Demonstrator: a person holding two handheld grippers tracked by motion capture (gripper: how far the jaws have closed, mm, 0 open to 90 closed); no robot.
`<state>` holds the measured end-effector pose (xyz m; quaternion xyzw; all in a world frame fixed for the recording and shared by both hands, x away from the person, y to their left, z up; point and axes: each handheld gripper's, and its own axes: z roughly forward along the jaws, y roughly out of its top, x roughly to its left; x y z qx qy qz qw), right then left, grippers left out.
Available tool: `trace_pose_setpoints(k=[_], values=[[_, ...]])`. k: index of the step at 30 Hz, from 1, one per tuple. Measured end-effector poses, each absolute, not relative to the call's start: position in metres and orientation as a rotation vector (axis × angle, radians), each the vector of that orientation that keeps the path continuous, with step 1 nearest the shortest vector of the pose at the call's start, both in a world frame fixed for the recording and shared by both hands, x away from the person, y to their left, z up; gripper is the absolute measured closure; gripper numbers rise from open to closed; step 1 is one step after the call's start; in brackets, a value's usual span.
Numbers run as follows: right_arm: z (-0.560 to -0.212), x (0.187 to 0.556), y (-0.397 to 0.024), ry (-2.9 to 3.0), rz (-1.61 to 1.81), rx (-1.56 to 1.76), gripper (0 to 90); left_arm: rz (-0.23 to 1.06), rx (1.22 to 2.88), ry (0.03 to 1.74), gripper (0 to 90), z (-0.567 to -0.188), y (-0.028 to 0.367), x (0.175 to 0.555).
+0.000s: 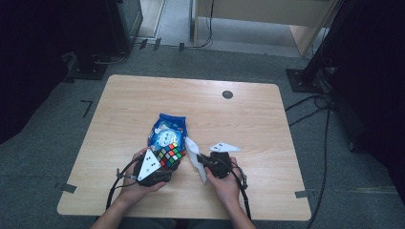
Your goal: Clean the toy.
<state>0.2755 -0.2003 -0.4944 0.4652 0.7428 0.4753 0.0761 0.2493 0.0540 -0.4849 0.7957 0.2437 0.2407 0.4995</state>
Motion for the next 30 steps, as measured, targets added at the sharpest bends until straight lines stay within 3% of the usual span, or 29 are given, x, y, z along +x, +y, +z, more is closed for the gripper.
trace_pose_setpoints(k=[5,11,19,30], values=[[-0.460,0.260,-0.192,2.156,1.674,1.261,88.4,0.556,1.952,0.518,33.6,-0.488,0.044,0.242],[-0.460,0.259,-0.191,2.178,1.797,1.331,88.5,0.544,1.991,0.457,33.6,-0.491,0.036,0.237],[-0.442,0.245,-0.172,2.284,1.909,1.148,88.2,0.530,1.972,0.497,33.6,-0.490,0.041,0.241],[-0.460,0.257,-0.193,2.168,1.828,1.372,87.7,0.511,1.971,0.457,33.7,-0.488,0.039,0.237]])
